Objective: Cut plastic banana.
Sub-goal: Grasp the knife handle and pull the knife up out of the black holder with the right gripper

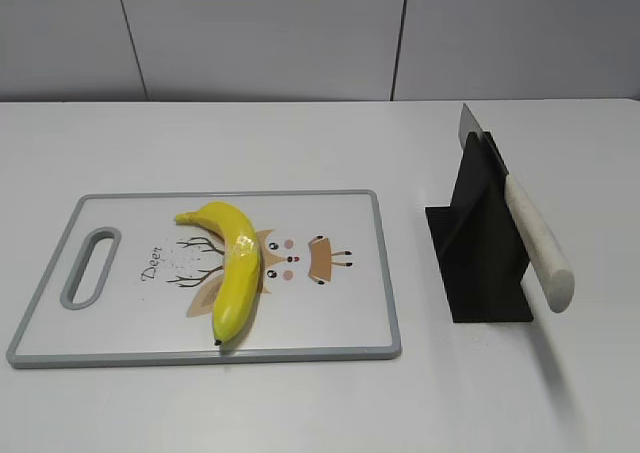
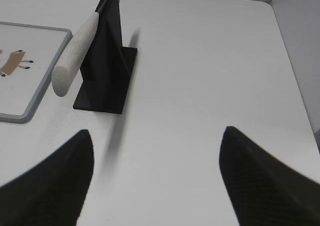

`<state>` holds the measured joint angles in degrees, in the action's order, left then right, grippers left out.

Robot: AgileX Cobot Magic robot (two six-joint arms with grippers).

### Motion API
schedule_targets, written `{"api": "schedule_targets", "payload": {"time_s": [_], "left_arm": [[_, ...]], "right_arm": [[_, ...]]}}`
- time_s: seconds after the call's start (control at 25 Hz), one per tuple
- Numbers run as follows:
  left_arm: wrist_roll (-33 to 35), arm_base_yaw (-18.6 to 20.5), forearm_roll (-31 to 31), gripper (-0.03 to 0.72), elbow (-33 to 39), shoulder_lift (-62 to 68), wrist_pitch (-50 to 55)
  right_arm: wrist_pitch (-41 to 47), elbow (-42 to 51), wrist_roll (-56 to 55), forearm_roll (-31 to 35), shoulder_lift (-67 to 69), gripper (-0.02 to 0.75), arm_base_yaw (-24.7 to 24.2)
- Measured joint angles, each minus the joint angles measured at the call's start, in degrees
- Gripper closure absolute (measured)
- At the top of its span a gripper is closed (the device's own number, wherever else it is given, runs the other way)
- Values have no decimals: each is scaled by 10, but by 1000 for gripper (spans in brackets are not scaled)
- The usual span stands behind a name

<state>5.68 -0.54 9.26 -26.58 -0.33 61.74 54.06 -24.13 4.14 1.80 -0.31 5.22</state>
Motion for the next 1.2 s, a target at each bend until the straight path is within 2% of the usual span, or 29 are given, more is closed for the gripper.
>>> {"api": "schedule_targets", "payload": {"time_s": [0.28, 0.32, 0.36, 0.44, 0.48, 0.56, 1.2], "left_arm": [[0, 0, 0, 439, 0, 0, 0], [0, 0, -1, 410, 0, 0, 0], [0, 0, -2, 349, 0, 0, 0], [0, 0, -5, 166, 0, 0, 0], [0, 0, -6, 104, 0, 0, 0], [0, 0, -7, 53, 0, 0, 0], [0, 0, -8, 76, 0, 0, 0]], "right_arm": [[0, 0, 0, 0, 0, 146, 0], [0, 0, 0, 0, 0, 146, 0], [0, 0, 0, 0, 0, 146, 0], [0, 0, 0, 0, 0, 146, 0], [0, 0, 0, 0, 0, 146, 0], [0, 0, 0, 0, 0, 146, 0], [0, 0, 0, 0, 0, 146, 0]]}}
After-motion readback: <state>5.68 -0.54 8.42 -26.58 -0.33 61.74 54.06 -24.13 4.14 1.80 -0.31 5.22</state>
